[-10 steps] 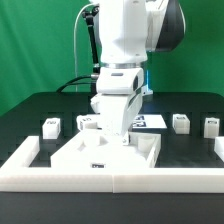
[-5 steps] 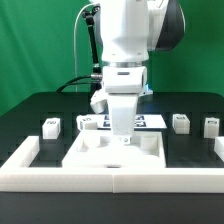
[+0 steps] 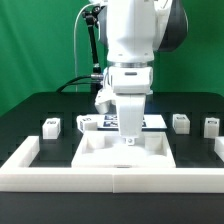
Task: Assemble one leg
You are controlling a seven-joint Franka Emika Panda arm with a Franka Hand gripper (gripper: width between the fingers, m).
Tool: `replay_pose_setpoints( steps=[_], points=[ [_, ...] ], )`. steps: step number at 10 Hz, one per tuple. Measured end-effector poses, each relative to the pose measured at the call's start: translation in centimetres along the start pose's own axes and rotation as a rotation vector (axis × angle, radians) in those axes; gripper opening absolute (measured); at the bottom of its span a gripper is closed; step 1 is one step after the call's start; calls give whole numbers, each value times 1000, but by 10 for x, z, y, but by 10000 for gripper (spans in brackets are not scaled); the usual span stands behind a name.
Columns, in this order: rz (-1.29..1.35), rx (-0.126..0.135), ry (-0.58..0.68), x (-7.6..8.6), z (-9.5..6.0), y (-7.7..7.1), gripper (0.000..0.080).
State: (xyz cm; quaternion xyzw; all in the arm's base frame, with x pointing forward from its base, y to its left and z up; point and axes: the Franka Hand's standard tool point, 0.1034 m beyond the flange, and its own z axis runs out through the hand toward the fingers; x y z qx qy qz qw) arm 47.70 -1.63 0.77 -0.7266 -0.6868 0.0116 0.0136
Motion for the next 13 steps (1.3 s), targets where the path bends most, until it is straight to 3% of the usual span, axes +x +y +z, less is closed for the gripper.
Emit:
replay_pose_setpoints(
  steps=[6,12,13],
  points=[
    [-18,-3,49,89,2,7,58],
    [-23,12,47,94,3,7,85],
    [-23,12,47,93,3,7,223]
  ],
)
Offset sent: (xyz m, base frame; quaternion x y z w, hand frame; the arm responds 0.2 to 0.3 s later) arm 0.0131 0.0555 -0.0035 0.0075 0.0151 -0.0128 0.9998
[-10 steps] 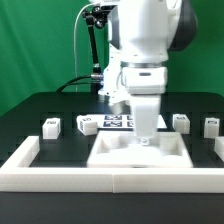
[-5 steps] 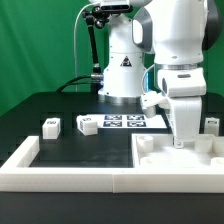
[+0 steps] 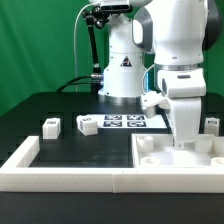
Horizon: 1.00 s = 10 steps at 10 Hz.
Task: Assemble one leg
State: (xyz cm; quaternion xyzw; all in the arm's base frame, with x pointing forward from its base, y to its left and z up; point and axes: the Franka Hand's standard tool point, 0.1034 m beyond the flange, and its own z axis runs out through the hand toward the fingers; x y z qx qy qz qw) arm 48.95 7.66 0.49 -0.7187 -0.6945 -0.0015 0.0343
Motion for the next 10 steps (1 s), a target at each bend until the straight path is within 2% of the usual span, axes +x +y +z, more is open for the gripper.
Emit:
replay_pose_setpoints(
  steps=[1,2,3,4,8,10],
  points=[
    [0,-1,0,0,0,0,358],
    [0,-2,0,0,-1,1,358],
    [0,-4,1,0,-1,1,566],
    [0,-5,1,0,-1,1,624],
    [9,-5,0,1,-2,2,649],
    [48,-28,-14,6,-29,1,649]
  ],
)
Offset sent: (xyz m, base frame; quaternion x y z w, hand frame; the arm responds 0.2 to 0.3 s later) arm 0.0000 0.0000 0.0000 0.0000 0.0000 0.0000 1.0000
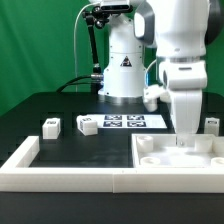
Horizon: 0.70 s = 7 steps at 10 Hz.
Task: Assemble one leg
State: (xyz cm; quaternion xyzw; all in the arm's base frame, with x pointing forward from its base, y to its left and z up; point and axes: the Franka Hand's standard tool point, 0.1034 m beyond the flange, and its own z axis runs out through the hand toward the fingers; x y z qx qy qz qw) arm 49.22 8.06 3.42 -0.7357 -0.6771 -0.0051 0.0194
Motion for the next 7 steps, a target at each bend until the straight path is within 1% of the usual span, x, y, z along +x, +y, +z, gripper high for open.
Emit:
replay_pose_setpoints(
  steps=[1,2,3,4,7],
  points=[
    [13,-15,-4,1,-12,-1,649],
    [15,-26,-6,0,-20,-2,649],
    [45,-30,-6,0,-22,-2,649],
    [44,-27,-6,0,-21,-3,649],
    [258,-27,-1,0,-20,-3,649]
  ],
)
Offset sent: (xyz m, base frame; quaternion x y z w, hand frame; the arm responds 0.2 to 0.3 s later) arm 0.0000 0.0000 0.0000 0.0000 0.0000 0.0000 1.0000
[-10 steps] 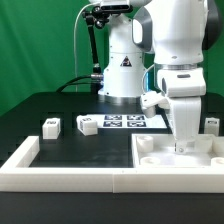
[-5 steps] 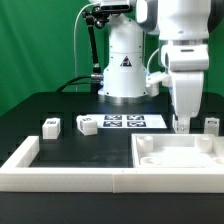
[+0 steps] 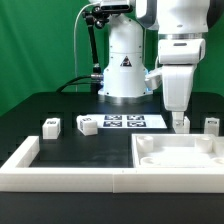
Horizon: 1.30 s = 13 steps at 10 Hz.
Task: Assemble one leg
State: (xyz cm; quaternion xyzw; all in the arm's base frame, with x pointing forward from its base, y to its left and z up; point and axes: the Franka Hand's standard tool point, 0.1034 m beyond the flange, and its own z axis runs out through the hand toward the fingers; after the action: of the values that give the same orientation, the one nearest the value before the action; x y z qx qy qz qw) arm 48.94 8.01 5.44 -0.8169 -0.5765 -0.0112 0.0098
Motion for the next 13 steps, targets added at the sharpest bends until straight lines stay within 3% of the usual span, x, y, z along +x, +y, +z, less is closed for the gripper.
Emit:
replay_pose_setpoints(
  steps=[1,4,9,10,13],
  points=[
    [107,-24,26,2,2,-2,649],
    [502,-6,50,15,8,-19,649],
    [827,23,63,18,10,-21,649],
    [932,16,84,20,10,-23,649],
    [1275,32,107,45,11,-46,649]
  ],
)
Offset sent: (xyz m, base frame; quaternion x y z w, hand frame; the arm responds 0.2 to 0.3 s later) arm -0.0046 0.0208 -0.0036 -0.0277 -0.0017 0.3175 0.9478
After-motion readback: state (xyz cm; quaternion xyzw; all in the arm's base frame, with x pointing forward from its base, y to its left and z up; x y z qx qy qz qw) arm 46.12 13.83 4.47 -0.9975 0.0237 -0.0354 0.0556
